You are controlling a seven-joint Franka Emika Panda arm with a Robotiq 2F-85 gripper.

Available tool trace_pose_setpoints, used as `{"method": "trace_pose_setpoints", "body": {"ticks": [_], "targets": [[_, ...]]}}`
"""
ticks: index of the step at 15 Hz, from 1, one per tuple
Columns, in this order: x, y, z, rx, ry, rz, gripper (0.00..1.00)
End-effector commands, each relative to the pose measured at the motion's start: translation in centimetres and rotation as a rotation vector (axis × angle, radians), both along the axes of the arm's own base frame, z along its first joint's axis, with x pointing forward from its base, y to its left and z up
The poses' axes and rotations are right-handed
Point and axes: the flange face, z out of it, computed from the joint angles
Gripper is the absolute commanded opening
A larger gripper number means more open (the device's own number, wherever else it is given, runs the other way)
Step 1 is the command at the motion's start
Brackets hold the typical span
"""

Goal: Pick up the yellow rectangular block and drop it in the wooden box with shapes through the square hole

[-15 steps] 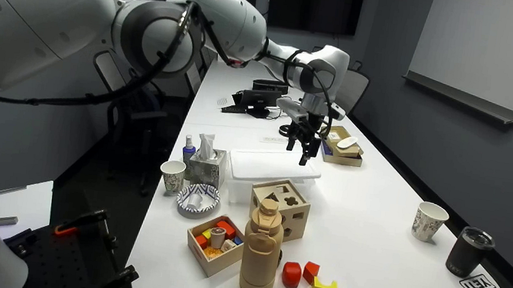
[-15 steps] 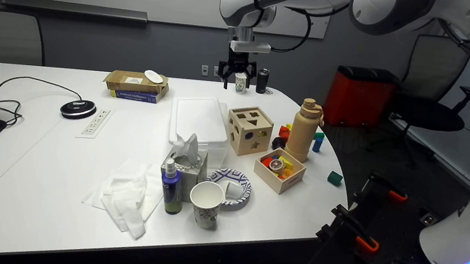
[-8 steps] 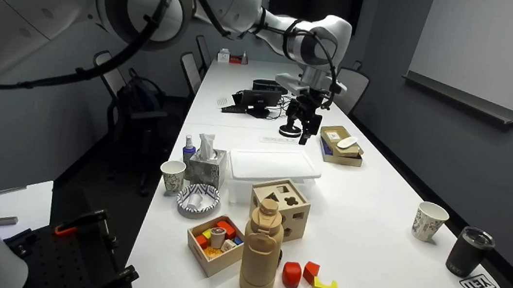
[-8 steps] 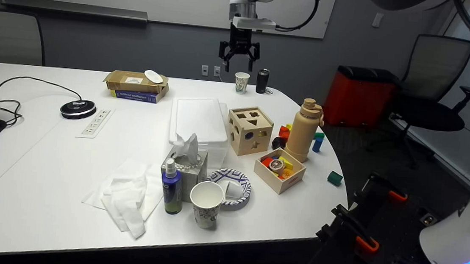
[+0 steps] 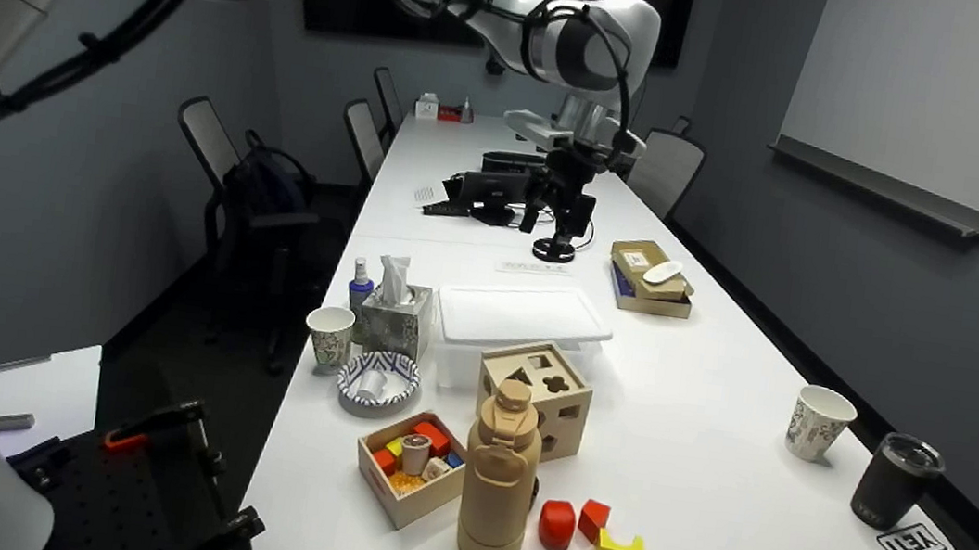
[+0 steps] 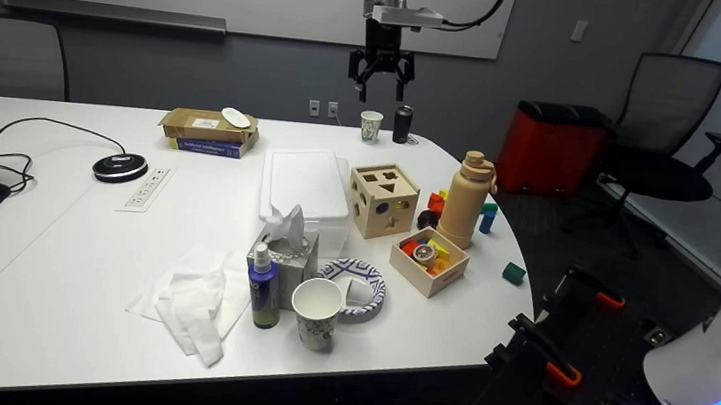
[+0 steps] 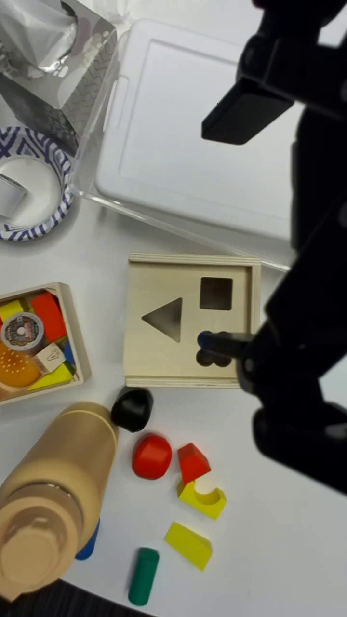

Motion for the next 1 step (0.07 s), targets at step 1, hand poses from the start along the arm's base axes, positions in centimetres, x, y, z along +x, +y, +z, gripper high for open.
{"method": "trace_pose_setpoints", "body": {"ticks": [1], "targets": [[-3.48, 0.14, 1.12, -0.009, 0.011, 0.021, 1.00]]}}
